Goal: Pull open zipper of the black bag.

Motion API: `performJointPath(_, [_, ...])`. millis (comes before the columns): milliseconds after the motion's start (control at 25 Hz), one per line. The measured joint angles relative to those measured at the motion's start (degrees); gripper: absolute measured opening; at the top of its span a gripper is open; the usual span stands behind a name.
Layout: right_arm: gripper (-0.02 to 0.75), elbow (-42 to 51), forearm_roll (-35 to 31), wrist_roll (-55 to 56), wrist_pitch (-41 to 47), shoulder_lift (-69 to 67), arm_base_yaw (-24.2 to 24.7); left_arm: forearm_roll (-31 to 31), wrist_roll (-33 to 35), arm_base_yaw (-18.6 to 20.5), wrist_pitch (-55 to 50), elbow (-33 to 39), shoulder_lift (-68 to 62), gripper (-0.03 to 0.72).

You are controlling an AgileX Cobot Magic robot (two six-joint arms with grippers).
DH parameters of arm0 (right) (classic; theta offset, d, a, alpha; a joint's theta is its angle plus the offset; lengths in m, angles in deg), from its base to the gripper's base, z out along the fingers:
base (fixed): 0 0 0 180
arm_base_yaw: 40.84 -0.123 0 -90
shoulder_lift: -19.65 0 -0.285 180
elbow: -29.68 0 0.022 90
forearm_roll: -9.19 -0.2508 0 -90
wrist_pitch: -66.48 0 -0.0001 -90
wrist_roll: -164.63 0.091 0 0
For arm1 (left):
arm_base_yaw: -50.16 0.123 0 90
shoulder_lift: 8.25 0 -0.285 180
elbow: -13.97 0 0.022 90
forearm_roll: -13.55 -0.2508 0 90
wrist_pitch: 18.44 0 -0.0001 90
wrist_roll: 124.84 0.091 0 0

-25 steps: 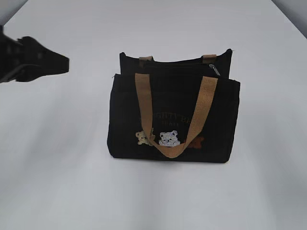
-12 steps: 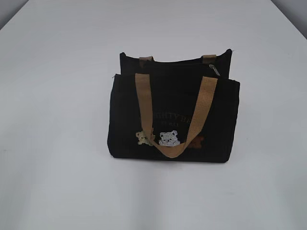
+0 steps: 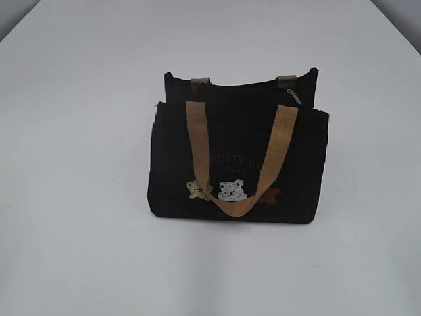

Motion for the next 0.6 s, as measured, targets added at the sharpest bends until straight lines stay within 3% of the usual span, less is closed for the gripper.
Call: performJointPath(600, [0.359, 1.15, 0.97, 2.28, -2.13, 2.1, 0.0, 0.0, 0.0, 0.0, -1.12, 2.58, 8.41, 0.237])
